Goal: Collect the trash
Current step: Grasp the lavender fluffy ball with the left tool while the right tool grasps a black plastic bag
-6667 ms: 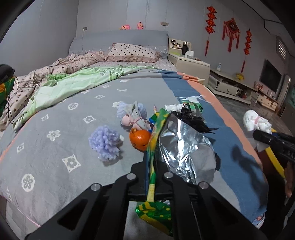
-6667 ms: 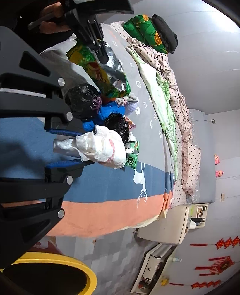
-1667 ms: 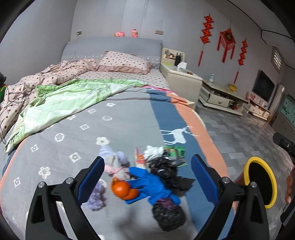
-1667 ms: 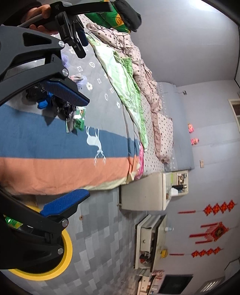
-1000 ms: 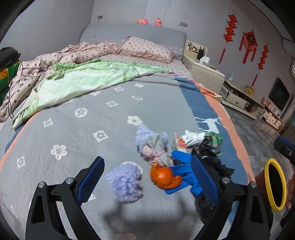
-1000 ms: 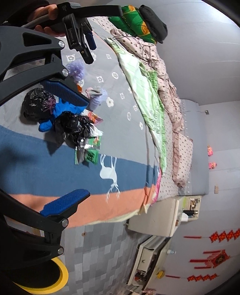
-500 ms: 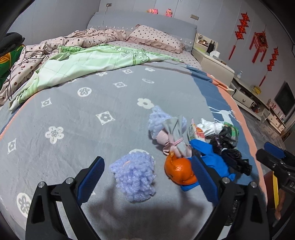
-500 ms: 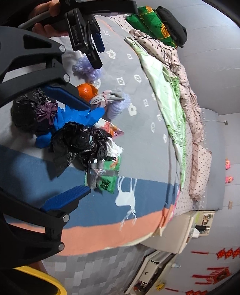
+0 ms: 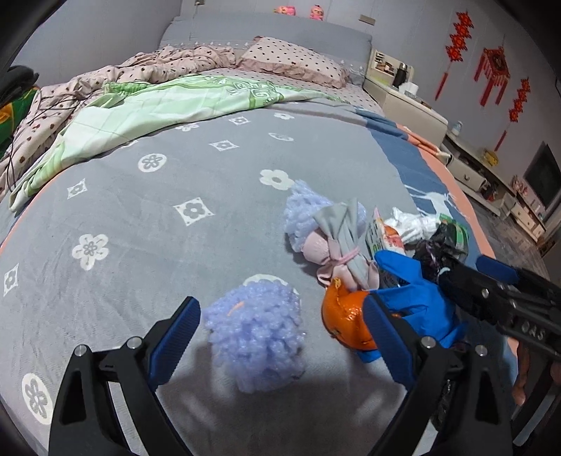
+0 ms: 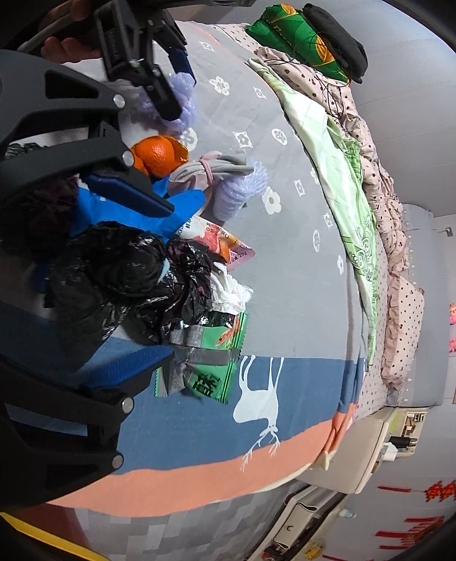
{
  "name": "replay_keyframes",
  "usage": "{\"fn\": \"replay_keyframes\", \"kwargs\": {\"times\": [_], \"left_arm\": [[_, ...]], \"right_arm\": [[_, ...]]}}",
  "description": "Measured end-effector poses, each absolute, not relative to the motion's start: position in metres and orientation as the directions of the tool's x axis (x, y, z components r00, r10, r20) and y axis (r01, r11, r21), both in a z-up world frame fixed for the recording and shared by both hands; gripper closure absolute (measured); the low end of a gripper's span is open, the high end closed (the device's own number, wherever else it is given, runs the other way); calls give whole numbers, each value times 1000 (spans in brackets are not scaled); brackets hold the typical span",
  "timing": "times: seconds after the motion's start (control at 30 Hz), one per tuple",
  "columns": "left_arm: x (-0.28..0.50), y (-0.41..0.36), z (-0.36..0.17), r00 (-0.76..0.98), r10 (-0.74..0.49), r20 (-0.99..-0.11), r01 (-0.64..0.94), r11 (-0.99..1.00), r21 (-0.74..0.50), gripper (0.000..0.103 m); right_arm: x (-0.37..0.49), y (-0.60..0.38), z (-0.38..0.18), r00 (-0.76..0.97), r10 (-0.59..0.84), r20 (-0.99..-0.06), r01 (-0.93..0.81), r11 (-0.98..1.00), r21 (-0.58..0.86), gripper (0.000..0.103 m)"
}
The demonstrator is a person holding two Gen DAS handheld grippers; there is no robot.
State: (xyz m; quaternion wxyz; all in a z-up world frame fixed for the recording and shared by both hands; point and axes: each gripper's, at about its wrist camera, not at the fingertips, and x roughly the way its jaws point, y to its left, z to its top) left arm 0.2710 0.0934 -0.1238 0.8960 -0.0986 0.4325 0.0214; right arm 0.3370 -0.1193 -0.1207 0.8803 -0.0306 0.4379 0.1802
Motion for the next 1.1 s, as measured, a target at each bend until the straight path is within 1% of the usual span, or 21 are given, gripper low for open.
{"fn": "replay_keyframes", "kwargs": {"times": [0.03,0.13,0.27,0.37,0.43,0.47,0.5,0.53,0.6,0.83,0.93,1.1], "left_arm": [[271,93,-125,624,-42,-780,-122,981,-151,21],[272,90,-128,618,-35,-785,-114,984,-134,25],[273,84,-128,623,-31,-782,-85,991,-107,32],[272,82,-130,625,-32,-780,-72,992,-99,41],[273,81,-131,625,-23,-780,-71,994,-86,48],[273,80,-131,625,-19,-780,-72,994,-82,51],[274,81,-132,624,-9,-781,-77,994,-73,56],[275,82,-133,622,-3,-783,-82,994,-69,59],[276,82,-133,618,4,-786,-89,994,-65,61],[275,83,-132,632,4,-775,-83,995,-62,66],[273,87,-129,638,-26,-769,-83,991,-102,66],[267,94,-120,666,-57,-744,-94,983,-160,66]], "right_arm": [[340,-120,-123,547,292,-785,-339,934,111,34],[348,-120,-131,531,302,-792,-331,934,135,35],[356,-120,-142,513,305,-803,-322,935,150,42],[359,-119,-148,503,310,-806,-321,934,159,46],[361,-118,-150,504,310,-806,-321,934,159,52],[361,-118,-151,506,309,-805,-322,934,156,53],[361,-118,-151,508,309,-804,-323,934,154,55],[362,-117,-151,509,309,-804,-326,933,152,57],[362,-116,-152,509,306,-805,-331,932,146,60],[360,-115,-151,520,296,-801,-328,935,133,72],[356,-117,-146,533,291,-795,-326,937,125,75],[348,-122,-133,562,287,-776,-317,941,119,76]]}}
